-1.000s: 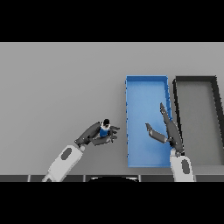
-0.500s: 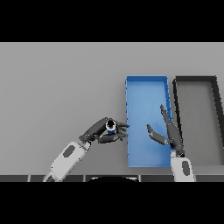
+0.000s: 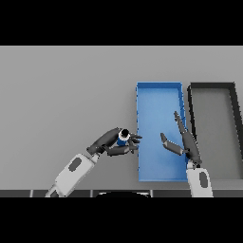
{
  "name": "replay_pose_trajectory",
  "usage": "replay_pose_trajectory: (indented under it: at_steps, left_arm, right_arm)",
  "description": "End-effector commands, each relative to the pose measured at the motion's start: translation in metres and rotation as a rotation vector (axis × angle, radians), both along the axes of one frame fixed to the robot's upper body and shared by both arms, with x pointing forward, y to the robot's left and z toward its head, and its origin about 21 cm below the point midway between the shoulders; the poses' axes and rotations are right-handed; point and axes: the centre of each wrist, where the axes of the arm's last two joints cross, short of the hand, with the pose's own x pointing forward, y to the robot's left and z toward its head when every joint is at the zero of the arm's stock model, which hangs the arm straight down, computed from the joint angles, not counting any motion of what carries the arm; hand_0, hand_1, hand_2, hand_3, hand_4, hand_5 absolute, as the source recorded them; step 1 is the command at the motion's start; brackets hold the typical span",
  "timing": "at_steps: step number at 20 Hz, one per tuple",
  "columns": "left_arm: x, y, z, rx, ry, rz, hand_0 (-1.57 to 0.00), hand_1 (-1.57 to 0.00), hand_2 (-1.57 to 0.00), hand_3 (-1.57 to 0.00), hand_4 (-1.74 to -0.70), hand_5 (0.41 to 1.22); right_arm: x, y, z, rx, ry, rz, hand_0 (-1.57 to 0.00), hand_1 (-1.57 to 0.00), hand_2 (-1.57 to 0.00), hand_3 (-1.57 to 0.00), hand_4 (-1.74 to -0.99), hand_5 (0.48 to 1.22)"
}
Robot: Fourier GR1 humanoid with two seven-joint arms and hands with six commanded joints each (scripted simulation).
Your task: Pick up the blue pipe and place it into the blue bin.
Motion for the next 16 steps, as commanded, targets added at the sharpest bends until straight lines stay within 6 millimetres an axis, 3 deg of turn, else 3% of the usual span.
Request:
replay_pose_trajectory:
  at_steps: [1,5,10,16]
  left_arm:
    - [0.002,-0.001,-0.001,0.009,0.000,0.004,-1.57,-1.57,-1.57,-1.44,-1.73,1.220]
    - [0.003,-0.002,0.004,-0.006,-0.015,-0.003,-1.57,-1.57,-1.57,-1.44,-1.73,1.221]
    - [0.003,-0.002,0.002,-0.005,-0.018,-0.015,-1.57,-1.57,-1.57,-1.44,-1.73,1.221]
    - [0.000,0.000,0.002,0.011,-0.031,-0.011,-1.57,-1.57,-1.57,-1.44,-1.73,1.221]
  right_arm:
    - [0.000,0.004,-0.003,0.008,0.013,0.002,0.00,0.00,0.00,0.00,-1.243,0.687]
    - [0.004,0.000,0.014,0.129,-0.056,0.106,0.00,0.00,0.00,0.00,-1.225,0.647]
    - [0.012,-0.005,0.068,0.265,-0.036,0.363,0.00,0.00,0.00,0.00,-1.292,0.525]
    - [0.022,0.029,0.131,0.195,-0.050,0.723,0.00,0.00,0.00,0.00,-1.340,0.499]
